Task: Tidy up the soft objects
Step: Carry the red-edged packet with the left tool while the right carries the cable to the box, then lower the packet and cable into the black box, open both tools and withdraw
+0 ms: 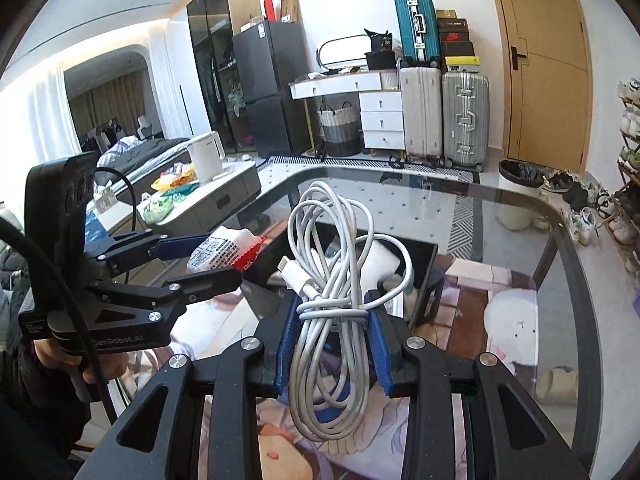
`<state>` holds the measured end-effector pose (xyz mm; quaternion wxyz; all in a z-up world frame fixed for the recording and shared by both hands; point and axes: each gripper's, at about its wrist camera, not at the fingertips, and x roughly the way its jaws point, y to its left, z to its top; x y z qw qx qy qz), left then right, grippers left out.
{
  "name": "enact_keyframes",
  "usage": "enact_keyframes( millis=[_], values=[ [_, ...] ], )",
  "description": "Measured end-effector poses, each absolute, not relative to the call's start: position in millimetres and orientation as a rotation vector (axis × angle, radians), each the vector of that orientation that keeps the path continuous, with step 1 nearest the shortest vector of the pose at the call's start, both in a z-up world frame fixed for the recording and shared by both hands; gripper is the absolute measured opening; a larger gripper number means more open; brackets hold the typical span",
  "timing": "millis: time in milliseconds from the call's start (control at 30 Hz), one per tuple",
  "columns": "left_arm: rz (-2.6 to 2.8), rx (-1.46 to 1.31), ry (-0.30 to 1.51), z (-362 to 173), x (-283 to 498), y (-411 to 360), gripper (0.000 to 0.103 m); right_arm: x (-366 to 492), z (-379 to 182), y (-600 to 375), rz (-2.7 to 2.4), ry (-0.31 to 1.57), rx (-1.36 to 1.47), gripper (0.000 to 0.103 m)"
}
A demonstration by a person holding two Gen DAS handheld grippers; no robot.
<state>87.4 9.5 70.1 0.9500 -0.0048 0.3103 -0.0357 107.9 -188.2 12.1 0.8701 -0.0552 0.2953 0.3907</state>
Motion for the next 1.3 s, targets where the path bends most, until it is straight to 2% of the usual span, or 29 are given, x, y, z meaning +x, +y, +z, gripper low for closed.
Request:
enact_keyframes(
  millis=[567, 1300],
  values=[
    [-0.053, -0.013, 0.644, 60, 126, 5, 0.057, 147, 13, -176, 0.822, 0.606, -0.049, 0.033],
    [-0.03, -0.005, 0.684, 36, 163, 1, 0.057, 189, -29, -151, 0.777, 0.639, -0.1, 0.033]
  ],
)
